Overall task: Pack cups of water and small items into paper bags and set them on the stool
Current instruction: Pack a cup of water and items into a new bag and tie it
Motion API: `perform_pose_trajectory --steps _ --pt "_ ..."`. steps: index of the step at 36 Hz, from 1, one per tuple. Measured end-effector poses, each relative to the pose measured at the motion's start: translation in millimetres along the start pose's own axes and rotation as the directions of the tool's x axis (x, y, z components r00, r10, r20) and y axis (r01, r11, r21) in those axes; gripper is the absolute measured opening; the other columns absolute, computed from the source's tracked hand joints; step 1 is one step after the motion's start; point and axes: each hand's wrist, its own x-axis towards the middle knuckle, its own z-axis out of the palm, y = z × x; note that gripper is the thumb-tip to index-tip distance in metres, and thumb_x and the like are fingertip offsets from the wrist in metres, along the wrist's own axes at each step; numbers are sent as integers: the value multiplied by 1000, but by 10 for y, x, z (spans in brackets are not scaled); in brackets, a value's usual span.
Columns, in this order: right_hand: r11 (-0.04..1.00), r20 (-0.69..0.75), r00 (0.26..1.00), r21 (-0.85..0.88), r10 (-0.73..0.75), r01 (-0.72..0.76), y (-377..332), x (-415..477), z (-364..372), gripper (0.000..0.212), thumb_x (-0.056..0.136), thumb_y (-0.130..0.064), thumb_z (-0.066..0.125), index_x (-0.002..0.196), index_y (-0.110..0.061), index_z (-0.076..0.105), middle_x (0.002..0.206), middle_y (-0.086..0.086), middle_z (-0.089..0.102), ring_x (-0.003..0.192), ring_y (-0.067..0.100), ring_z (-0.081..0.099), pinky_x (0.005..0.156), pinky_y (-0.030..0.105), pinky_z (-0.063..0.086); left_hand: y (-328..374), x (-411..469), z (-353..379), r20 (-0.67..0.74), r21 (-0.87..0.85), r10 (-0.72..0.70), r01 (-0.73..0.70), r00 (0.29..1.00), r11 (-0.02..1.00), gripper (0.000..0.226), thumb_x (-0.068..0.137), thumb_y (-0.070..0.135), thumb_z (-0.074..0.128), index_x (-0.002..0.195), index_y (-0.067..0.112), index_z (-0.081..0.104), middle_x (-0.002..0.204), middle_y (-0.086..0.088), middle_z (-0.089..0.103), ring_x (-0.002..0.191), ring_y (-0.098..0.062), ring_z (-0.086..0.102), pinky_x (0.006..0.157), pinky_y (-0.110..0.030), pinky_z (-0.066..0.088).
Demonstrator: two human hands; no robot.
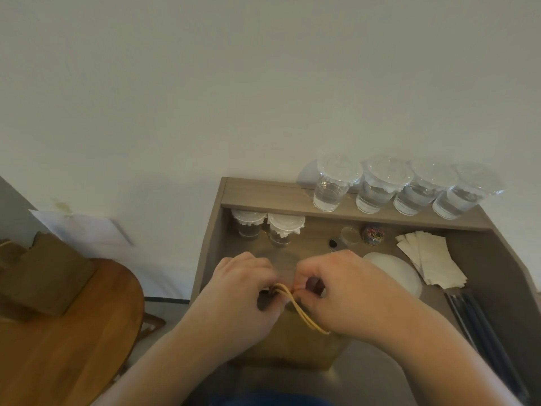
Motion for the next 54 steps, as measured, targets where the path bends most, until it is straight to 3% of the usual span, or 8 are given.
perform_pose_trajectory --steps 17,23,28,31,34,36,41,54 --pt "990 46 989 -36 139 -137 -171 55 122 22 90 -52 62 80 -33 58 82 -13 56 88 12 58 71 30 48 -102 -15 -47 7 3 107 -107 994 994 14 91 48 64 105 47 69 97 28 64 99 -2 56 92 -37 50" --pt "986 57 985 9 165 -166 -186 45 105 21 90 -44 65 75 -33 55 84 -14 56 85 10 56 71 30 51 -219 -146 -138 30 -137 30 -25 999 990 29 87 52 70 115 44 71 105 31 65 106 4 62 93 -25 57" --pt "984 56 992 134 115 -122 -63 -58 40 36 98 -61 56 87 -31 73 88 -14 71 86 2 64 80 29 56 -374 -227 -136 106 -338 -132 161 986 927 34 86 32 83 114 46 71 108 28 70 110 4 63 96 -26 56" --pt "913 -50 994 401 96 -68 122 -223 -17 47 97 -70 45 87 -36 75 89 -21 73 89 -3 66 78 18 48 -407 -253 -90 120 -454 -183 218 976 864 21 89 29 79 103 44 78 104 23 73 106 1 63 94 -30 55" --pt "869 -231 966 495 115 14 392 -435 62 29 93 -69 60 96 -45 76 106 -27 73 110 -6 64 88 7 43 -418 -279 -39 84 -538 -219 229 972 811 23 89 29 76 100 49 77 101 19 75 103 -2 64 89 -27 54" --pt "852 -180 971 521 159 -43 550 -552 166 37 78 -71 76 108 -49 73 118 -35 67 117 -14 56 93 3 37 -402 -292 -15 69 -578 -241 236 968 781 23 84 36 73 100 53 75 100 20 75 103 0 64 87 -25 54" --pt "800 -127 964 588 235 -118 699 -591 454 34 88 -34 82 113 -53 71 115 -26 73 117 -2 62 105 29 44 -415 -272 38 42 -604 -281 248 959 757 22 80 43 72 100 52 76 102 19 75 103 -1 64 90 -35 59" --pt "643 -261 849 757 459 -115 744 -527 693 18 93 -15 75 101 -30 82 92 -17 80 92 0 72 77 8 52 -474 -217 61 114 -624 -278 286 954 727 25 76 40 76 100 35 81 101 10 78 100 -9 71 89 -39 61"
